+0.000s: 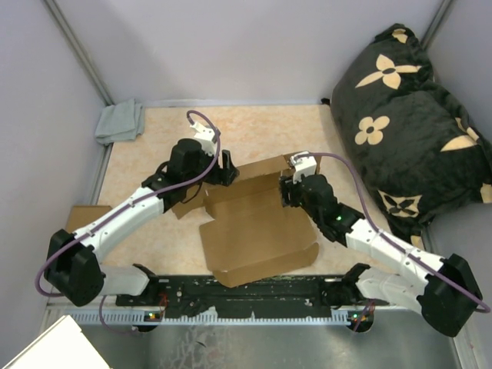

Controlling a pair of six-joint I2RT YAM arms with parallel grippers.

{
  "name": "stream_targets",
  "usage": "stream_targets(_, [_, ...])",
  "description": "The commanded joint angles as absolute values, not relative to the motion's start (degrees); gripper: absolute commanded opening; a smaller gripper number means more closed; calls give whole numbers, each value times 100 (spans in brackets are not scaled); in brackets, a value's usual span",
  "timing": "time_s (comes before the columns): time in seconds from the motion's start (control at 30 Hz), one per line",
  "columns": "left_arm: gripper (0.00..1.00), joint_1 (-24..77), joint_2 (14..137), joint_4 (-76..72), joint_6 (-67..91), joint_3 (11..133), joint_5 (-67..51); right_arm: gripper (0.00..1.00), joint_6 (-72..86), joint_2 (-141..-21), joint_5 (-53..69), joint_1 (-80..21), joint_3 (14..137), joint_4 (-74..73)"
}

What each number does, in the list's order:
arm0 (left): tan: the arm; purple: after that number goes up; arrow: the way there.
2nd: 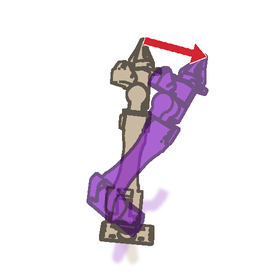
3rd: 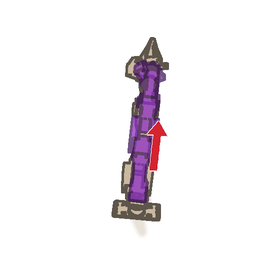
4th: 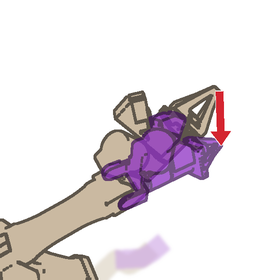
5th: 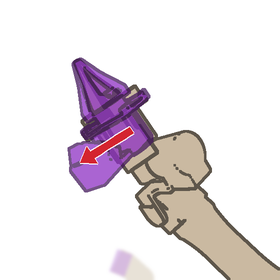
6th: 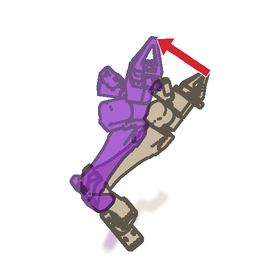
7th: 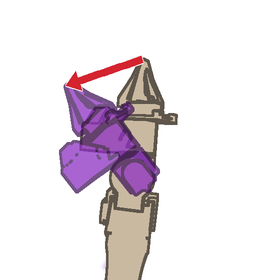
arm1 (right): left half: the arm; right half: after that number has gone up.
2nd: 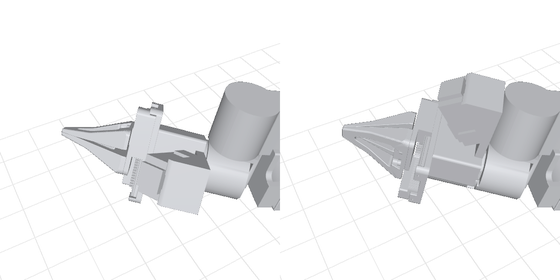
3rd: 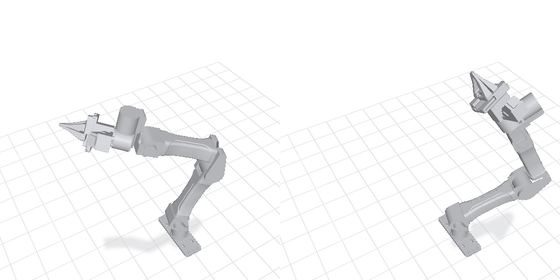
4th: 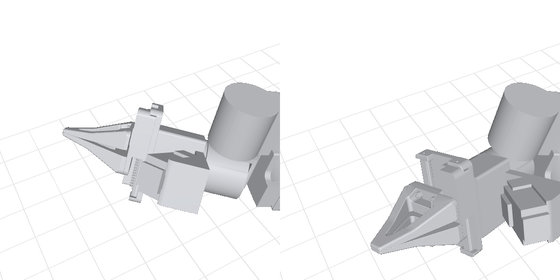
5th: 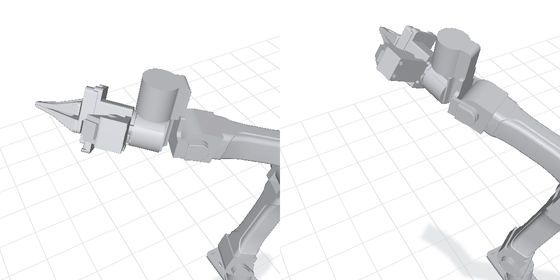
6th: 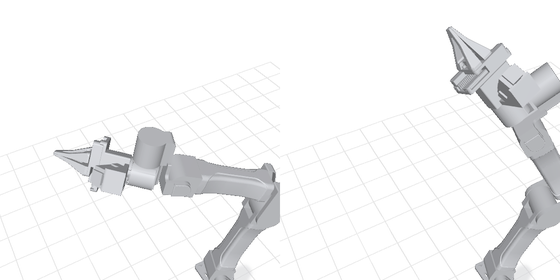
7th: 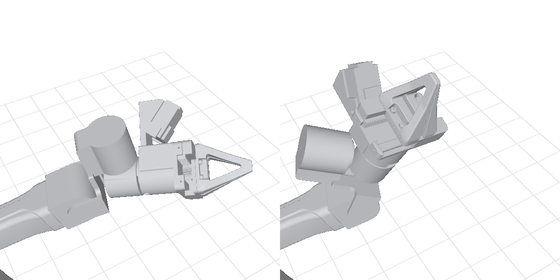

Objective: Fold the paper box

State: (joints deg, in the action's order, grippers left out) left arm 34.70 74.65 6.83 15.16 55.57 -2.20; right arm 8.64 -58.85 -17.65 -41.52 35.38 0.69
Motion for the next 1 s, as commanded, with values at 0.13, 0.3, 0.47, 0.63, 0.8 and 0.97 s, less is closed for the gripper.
stream_targets(0.13, [78, 3507, 7583, 699, 1537, 5529, -116, 62, 1213, -4853, -1730, -3868, 3577, 18])
stream_targets(0.3, [77, 3507, 7652, 701, 1546, 5550, -79, 53, 1809, -4554, -1516, -2754, 3557, 112])
stream_targets(0.47, [77, 3507, 7708, 718, 1543, 5636, -45, 51, 1955, -5540, -1178, -1926, 4190, -42])
stream_targets(0.63, [77, 3511, 7755, 723, 1514, 5749, -1, 53, 2015, -6762, -583, -1278, 4820, -15])
stream_targets(0.8, [77, 3507, 7866, 754, 1477, 5848, 90, 55, 2012, -7354, -299, -923, 5066, 210])
stream_targets(0.97, [77, 3503, 7969, 789, 1459, 5890, 155, 56, 1924, -7496, -179, -813, 5212, 255])
